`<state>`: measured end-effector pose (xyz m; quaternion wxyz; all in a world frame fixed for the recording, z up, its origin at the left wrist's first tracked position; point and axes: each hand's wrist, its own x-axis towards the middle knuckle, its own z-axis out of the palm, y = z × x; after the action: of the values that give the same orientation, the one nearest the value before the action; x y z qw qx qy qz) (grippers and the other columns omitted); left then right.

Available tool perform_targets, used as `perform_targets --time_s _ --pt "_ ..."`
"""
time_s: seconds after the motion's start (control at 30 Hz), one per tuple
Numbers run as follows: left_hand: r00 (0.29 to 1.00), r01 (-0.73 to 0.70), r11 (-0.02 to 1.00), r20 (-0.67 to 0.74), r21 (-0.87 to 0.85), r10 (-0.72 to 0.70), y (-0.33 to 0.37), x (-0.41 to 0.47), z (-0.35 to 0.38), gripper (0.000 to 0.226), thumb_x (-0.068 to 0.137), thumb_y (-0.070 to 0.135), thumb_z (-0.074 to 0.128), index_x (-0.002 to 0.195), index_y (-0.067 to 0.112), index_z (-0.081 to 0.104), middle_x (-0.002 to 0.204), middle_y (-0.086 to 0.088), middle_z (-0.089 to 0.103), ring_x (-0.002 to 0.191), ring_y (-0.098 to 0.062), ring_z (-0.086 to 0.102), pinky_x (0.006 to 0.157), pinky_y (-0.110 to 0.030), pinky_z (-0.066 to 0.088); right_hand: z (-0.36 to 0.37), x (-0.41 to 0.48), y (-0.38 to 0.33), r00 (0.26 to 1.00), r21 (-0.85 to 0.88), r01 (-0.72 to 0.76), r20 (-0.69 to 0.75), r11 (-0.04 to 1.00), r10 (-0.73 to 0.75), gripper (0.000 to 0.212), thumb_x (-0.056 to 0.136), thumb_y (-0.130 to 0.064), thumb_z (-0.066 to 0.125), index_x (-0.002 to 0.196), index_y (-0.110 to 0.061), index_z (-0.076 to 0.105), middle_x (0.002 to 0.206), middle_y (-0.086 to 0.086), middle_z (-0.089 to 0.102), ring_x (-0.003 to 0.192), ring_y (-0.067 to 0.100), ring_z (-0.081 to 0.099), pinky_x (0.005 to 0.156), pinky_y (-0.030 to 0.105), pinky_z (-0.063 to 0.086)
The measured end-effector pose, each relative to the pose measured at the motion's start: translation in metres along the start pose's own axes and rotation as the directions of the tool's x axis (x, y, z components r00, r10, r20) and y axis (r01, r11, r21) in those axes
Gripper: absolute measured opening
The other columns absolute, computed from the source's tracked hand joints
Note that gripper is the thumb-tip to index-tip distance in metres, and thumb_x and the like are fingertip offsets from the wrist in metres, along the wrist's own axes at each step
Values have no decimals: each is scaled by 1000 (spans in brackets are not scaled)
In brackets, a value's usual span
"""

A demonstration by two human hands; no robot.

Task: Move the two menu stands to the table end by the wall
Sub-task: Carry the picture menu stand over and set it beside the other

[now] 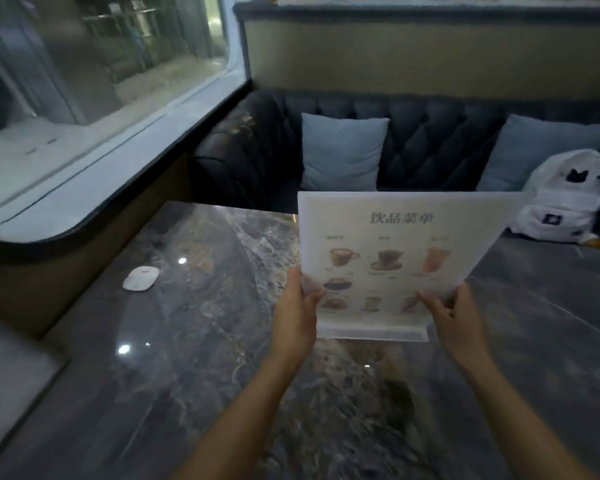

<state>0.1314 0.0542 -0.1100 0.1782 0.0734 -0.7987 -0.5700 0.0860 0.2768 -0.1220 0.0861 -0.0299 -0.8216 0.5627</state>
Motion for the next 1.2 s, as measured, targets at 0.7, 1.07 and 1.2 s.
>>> perform_targets --time_s 0.7,1.07,1.2 --pt "883 154 988 -444 -29 -151 -106 43 -249 13 95 21 45 83 24 48 80 3 60 67 -1 55 56 -10 43 310 17 -106 875 -26 83 481 996 -60 33 85 -28 58 113 -13 49 111 5 60 99 22 56 84 42 48" --pt "762 237 963 -591 -126 -265 -133 67 -329 24 94 25 47 71 34 47 70 8 55 69 -10 55 72 -40 49 440 28 -134 789 79 92 602 993 -121 22 82 -25 63 97 -15 51 91 1 63 83 15 59 76 43 49" --pt "726 264 946 -607 -189 -324 -144 68 -341 29 93 23 47 69 39 51 74 7 59 76 -15 58 75 -38 49 471 32 -131 772 104 110 617 988 -151 14 81 -23 65 86 -21 52 78 2 58 73 16 51 65 32 44"
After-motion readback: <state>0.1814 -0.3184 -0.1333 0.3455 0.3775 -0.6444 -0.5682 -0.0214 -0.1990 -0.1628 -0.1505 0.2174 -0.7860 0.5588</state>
